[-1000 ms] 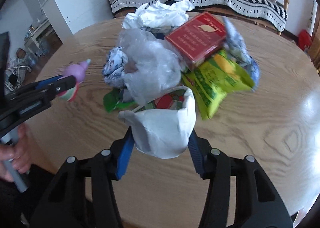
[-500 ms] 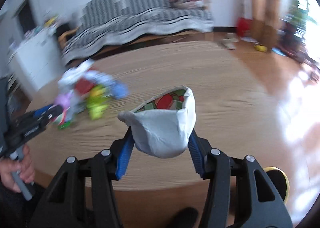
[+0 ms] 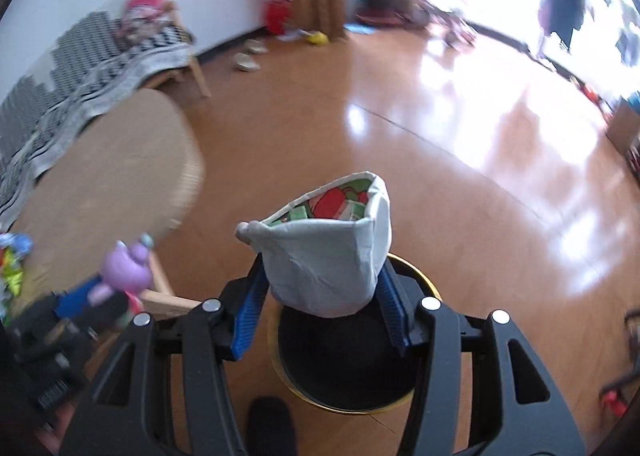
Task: Collect trash
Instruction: 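Carry the toy and the paper cup with both grippers over the black bin, then open the left gripper over the bin while the right gripper releases the paper cup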
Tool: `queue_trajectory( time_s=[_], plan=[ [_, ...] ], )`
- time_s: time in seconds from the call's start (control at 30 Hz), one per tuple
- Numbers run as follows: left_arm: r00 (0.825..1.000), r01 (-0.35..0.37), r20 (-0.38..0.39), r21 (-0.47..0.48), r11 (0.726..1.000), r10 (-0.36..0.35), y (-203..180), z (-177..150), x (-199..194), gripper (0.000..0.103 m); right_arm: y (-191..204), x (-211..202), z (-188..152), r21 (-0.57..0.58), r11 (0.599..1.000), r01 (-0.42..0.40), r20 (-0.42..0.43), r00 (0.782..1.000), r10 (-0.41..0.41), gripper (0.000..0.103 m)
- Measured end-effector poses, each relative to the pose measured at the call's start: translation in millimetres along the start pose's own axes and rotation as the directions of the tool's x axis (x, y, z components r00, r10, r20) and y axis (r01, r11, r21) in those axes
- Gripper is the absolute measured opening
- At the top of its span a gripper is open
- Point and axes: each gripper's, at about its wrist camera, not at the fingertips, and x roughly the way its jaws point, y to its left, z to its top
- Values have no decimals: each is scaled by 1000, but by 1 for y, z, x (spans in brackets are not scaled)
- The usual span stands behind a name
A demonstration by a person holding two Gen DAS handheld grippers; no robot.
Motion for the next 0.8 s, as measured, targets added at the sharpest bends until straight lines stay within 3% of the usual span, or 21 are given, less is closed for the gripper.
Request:
queue_trajectory(
  time_s=[0.1,0.2,0.37,0.53,0.7,0.8],
  plan=[
    [997,20,-73,7,1000,-20,-19,-4,51,45,-37,30,-4,70,998,8,-85,996,-2,52],
    [992,23,-126,15,1000,-21,-26,-6,92,45,-47,57,-4,100,995,15,-158,987,1,52],
    [982,29,-185,5,1000,-28,-31,-14,124,45,-55,80,-8,94,995,40,-222,975,-18,52],
    [979,41,-198,-11,999,-42,-37,-16,134,49,-52,89,-9,104,994,41,-238,971,-16,52],
    [982,48,-181,3,999,-46,-50,-21,123,76,-54,94,-10,116,993,33,-247,969,-3,52],
    [985,43,-167,18,999,-39,-56,-21,115,78,-55,97,-10,119,993,27,-253,967,4,52]
  ],
)
